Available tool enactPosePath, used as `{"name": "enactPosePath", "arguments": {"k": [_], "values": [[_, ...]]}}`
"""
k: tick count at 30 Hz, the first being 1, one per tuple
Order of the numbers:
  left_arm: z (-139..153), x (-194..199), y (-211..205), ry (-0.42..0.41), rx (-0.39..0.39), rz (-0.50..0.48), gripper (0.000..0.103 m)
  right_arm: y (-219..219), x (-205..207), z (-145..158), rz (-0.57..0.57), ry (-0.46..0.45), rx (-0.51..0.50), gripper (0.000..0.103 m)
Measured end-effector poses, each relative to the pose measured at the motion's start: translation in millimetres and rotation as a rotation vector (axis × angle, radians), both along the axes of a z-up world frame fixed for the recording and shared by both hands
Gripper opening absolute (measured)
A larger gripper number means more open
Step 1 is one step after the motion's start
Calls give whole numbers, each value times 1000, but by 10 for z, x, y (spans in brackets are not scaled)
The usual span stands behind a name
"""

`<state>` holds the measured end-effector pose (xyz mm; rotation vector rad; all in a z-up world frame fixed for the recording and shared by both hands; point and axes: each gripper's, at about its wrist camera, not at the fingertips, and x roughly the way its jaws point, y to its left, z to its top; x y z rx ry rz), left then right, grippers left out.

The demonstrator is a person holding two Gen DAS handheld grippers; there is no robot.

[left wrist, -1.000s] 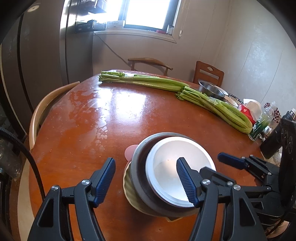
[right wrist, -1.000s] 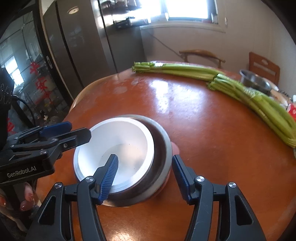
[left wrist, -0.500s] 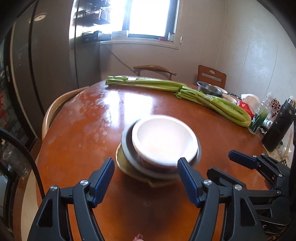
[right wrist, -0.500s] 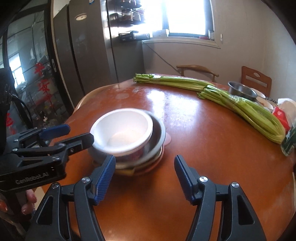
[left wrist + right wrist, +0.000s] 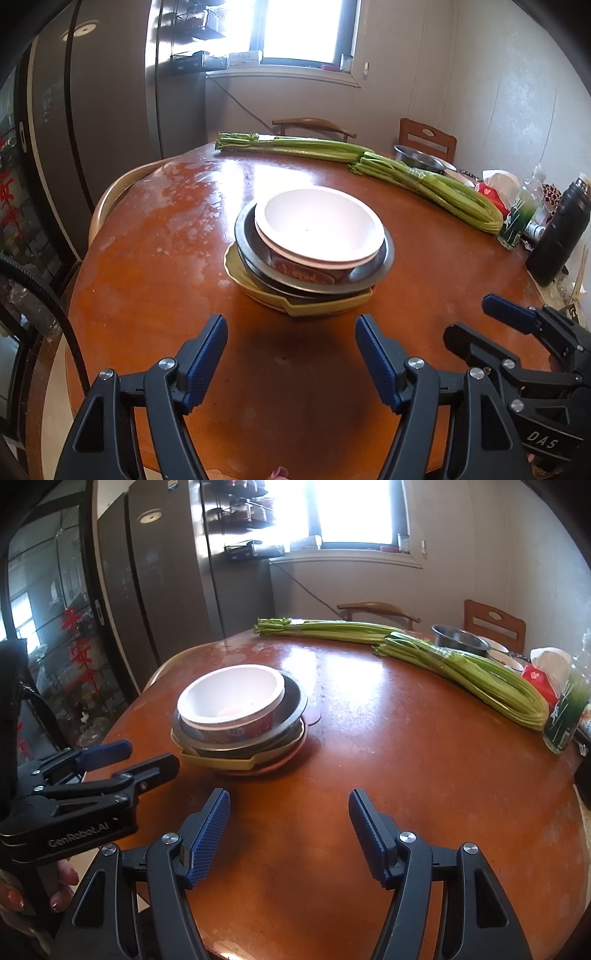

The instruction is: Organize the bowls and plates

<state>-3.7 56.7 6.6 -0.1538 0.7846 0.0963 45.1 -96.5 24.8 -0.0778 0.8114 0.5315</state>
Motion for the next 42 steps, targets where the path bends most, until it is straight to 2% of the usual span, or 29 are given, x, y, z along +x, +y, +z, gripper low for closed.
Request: {"name": "enactPosePath", "arguments": {"k": [16, 42], "values": [[-85, 55, -9, 13, -13, -3, 71, 7, 19, -115, 12, 37, -13, 69], [-117, 90, -45, 30, 10, -8, 71, 17, 48, -157, -2, 63, -14, 69]]}}
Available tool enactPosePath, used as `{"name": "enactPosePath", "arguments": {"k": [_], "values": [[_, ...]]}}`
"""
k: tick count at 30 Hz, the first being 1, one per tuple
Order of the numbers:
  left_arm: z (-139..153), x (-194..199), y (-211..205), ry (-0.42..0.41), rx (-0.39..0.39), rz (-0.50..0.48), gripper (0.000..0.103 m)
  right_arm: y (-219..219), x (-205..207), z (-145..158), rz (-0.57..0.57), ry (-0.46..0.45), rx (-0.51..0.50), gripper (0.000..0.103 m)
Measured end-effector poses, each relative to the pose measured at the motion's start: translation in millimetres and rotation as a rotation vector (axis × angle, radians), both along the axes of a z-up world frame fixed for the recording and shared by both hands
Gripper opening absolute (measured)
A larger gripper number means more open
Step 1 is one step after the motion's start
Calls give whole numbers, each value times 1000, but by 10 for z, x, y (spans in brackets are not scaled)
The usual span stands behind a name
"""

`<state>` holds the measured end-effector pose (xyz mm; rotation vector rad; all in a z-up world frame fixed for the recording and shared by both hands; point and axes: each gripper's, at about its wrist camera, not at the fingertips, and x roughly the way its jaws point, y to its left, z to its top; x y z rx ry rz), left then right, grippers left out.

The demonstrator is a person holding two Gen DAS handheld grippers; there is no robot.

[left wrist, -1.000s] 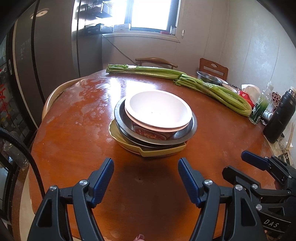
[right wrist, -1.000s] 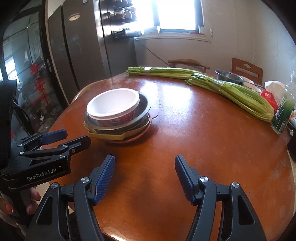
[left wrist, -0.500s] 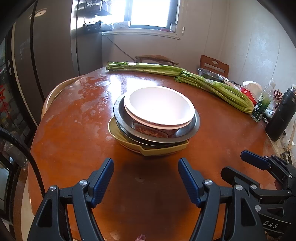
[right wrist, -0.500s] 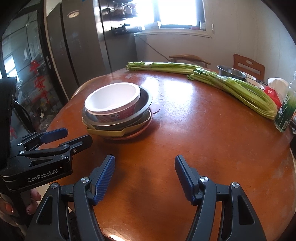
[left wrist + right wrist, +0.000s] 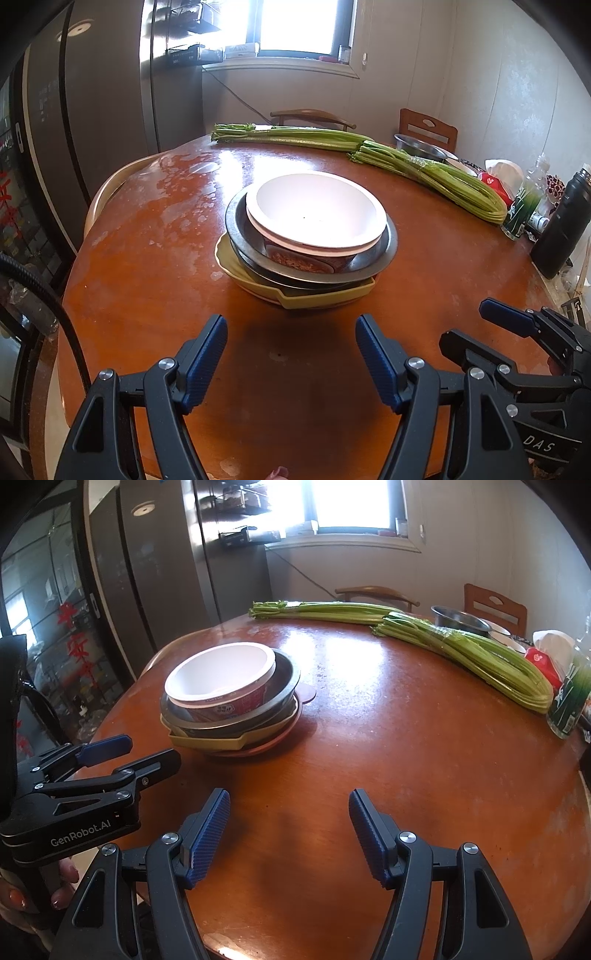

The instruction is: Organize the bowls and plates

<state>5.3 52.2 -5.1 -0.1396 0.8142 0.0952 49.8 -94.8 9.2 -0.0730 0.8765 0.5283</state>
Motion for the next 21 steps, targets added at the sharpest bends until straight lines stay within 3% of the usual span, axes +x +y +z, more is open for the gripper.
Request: {"name": "enactPosePath", "arguments": {"k": [16, 21], "values": [[0, 9, 28, 1, -5, -5, 71, -64, 42, -51, -16, 9, -5, 69], [118, 66, 278, -14, -9, 20, 71, -260, 158, -57, -50, 22, -5, 69]]}}
